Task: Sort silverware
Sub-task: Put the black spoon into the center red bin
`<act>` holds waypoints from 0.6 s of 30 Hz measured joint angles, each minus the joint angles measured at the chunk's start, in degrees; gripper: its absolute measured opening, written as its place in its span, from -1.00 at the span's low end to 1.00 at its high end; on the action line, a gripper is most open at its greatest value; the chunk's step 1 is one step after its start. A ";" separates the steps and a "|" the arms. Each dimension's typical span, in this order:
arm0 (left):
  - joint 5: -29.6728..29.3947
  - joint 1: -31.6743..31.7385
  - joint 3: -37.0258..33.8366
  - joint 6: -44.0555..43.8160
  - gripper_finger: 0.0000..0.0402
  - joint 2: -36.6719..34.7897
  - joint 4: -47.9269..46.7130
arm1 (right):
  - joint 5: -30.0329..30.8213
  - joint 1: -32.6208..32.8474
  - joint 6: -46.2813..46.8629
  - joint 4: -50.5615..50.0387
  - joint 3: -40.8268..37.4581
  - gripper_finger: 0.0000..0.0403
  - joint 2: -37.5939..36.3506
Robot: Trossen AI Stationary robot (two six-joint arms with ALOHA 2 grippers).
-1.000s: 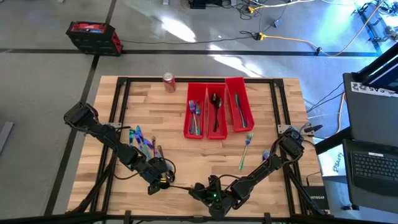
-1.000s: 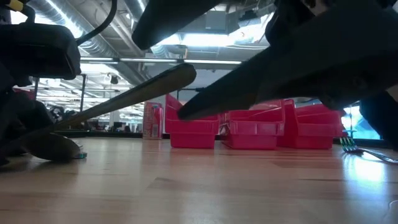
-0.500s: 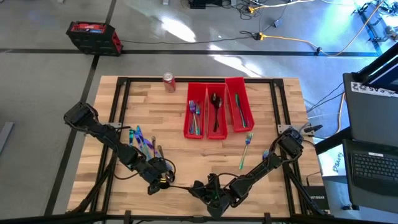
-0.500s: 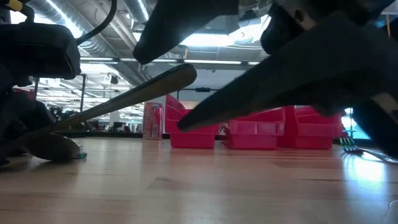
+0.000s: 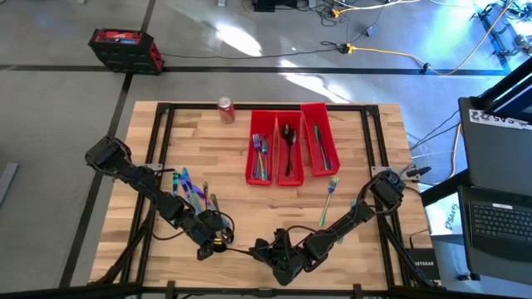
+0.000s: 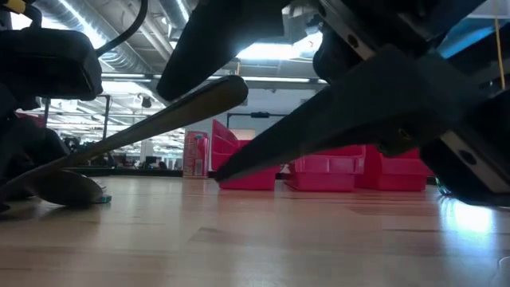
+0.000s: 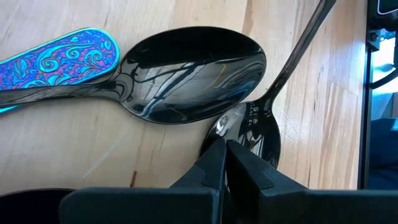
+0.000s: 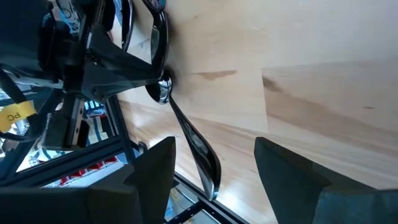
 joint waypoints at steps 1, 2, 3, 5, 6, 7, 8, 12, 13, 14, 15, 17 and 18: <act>0.00 0.01 0.00 0.22 -1.00 0.00 0.00 | -0.21 0.00 0.03 0.00 0.00 0.00 0.00; 0.00 0.02 0.00 0.24 -1.00 0.00 0.00 | -0.37 0.00 0.28 0.00 0.00 -0.02 0.00; 0.00 0.02 0.00 0.26 -1.00 0.00 -0.02 | -0.38 0.01 0.88 -0.01 0.00 -0.05 0.00; -0.02 0.02 -0.02 0.25 -1.00 0.00 0.00 | -0.30 0.09 1.31 0.00 0.00 -0.13 0.00; -0.02 0.02 -0.02 0.25 -1.00 0.00 0.00 | -0.30 0.09 1.31 0.00 0.00 -0.18 0.00; -0.02 0.02 -0.02 0.25 -1.00 0.00 -0.02 | -0.27 0.07 1.33 0.00 0.00 -0.24 0.00; -0.02 0.02 -0.02 0.35 -1.00 0.00 -0.01 | -0.24 0.07 1.33 0.00 0.00 -0.29 0.00; -0.02 0.02 -0.02 0.58 -1.00 0.00 -0.02 | 0.05 0.05 1.43 -0.03 0.00 -0.46 0.00; -0.02 0.02 -0.02 0.58 -1.00 0.00 -0.02 | 0.11 0.02 1.48 -0.08 0.00 -0.49 0.00; -0.02 0.02 -0.02 0.58 -1.00 0.00 -0.02 | 0.21 -0.15 1.50 -0.14 0.00 -0.51 0.00; -0.02 0.02 -0.02 0.58 -1.00 0.00 0.00 | 0.33 -0.23 1.51 -0.15 0.00 -0.53 0.00; -0.02 0.02 -0.02 0.58 -1.00 0.00 -0.02 | 0.74 -0.44 1.51 -0.06 0.00 -0.56 0.00; -0.02 0.02 -0.02 0.58 -1.00 0.00 -0.02 | 0.99 -0.63 1.51 -0.02 0.00 -0.57 0.00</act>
